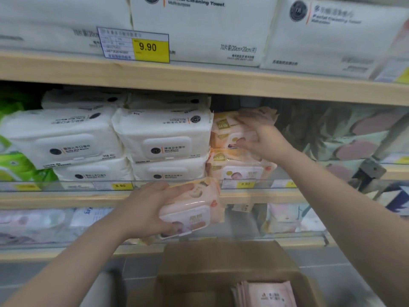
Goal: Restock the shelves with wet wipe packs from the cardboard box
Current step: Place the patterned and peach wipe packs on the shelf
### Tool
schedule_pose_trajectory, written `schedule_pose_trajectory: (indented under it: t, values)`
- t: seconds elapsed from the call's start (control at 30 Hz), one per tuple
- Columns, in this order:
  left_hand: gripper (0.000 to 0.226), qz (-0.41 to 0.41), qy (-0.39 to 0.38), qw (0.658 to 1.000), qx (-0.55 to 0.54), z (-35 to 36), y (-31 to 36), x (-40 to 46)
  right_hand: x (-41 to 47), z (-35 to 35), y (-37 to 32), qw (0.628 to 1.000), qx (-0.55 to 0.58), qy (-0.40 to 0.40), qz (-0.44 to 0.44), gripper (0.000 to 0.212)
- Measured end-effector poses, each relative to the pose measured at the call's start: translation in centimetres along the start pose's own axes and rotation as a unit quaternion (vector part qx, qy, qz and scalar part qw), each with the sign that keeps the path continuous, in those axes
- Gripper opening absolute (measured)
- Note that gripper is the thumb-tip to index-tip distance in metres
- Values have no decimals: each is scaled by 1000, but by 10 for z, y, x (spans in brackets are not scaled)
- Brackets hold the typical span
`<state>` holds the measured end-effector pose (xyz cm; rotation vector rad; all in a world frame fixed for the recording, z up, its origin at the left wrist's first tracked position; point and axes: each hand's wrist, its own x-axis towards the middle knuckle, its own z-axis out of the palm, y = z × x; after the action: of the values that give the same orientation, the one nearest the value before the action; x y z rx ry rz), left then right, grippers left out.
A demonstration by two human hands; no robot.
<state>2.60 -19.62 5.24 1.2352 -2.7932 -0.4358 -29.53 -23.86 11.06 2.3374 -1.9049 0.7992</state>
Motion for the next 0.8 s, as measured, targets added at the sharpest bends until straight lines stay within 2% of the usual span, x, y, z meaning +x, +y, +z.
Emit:
schedule_pose_trajectory:
  t: [0.07,0.13,0.2,0.3,0.4,0.5,0.53,0.6,0.67,0.7,0.73,0.8]
  values:
    - [79,5,3,1000,-13,-2,8,3,-35,-6,-12,992,114,-42,46,71]
    - [82,16,2,999,-35,-2,21,8,-76,-9,-22,956,236,-143,96,82]
    - [86,35,1,997,-71,-1,38,14,-108,-4,-28,924,283,-223,128,89]
    - [84,73,-2,989,-131,3,67,20,-133,5,-26,890,354,-238,162,86]
    - [92,69,10,984,-163,8,84,23,-144,5,-20,858,419,-244,166,85]
    - [89,47,44,981,-184,10,95,26,-153,2,-13,864,418,-194,204,81]
    - [83,52,86,976,-191,7,100,28,-155,-2,-10,867,414,-164,222,79]
    - [65,56,223,949,-216,-3,104,35,-155,-12,1,872,413,-94,245,72]
    - [46,6,349,909,-228,-13,99,39,-147,-27,15,868,427,-25,251,66]
    - [36,-25,382,897,-223,-14,94,41,-141,-36,22,866,435,2,248,65]
    - [27,-52,386,896,-215,-12,88,42,-134,-44,27,864,441,20,242,64]
    - [15,-62,330,927,-167,1,77,47,-116,-55,33,863,455,33,218,61]
